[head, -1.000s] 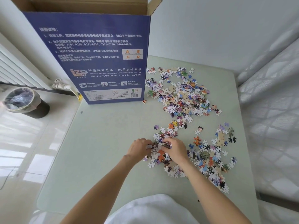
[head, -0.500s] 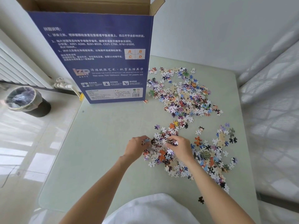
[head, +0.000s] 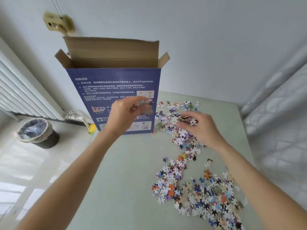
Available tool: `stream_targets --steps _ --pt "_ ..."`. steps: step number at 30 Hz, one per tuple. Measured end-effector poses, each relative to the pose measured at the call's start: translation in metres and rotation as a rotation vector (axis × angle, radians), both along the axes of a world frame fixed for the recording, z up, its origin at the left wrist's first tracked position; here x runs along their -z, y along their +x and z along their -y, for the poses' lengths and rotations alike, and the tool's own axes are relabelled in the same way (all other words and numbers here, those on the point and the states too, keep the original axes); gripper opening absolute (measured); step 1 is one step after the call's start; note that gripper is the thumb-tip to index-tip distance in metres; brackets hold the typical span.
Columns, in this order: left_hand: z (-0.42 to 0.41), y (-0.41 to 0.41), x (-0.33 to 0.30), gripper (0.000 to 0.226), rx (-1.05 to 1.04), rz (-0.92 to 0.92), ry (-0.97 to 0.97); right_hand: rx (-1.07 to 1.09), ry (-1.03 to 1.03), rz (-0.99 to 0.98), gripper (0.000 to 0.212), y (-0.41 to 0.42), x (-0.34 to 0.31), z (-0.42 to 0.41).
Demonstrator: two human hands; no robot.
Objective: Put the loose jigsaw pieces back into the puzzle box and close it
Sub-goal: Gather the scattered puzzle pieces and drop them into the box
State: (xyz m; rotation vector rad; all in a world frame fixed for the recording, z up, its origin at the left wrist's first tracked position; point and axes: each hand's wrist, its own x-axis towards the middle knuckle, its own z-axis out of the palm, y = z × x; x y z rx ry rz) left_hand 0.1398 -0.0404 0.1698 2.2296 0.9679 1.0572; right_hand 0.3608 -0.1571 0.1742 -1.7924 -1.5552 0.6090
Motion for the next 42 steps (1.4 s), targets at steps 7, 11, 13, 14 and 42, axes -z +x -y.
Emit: stream_targets --steps 7,11,13,14,42 --pt "-0.100 -0.017 -0.085 0.019 -0.188 -0.121 0.398 -0.048 0.262 -0.026 0.017 -0.012 -0.098 -0.100" --pt "-0.123 -0.031 -0.082 0.022 -0.276 -0.411 0.366 -0.066 0.307 0.048 0.018 -0.023 -0.118 -0.149" --pt "-0.128 -0.035 -0.080 0.026 -0.285 -0.469 0.275 -0.095 0.313 0.096 0.018 -0.030 -0.119 -0.167" --pt "-0.130 -0.037 -0.079 0.028 -0.280 -0.479 0.216 -0.110 0.312 0.138 0.018 -0.034 -0.118 -0.175" --pt "-0.084 -0.047 -0.060 0.014 -0.222 -0.305 0.451 -0.191 0.510 0.318 0.016 -0.065 -0.083 -0.158"
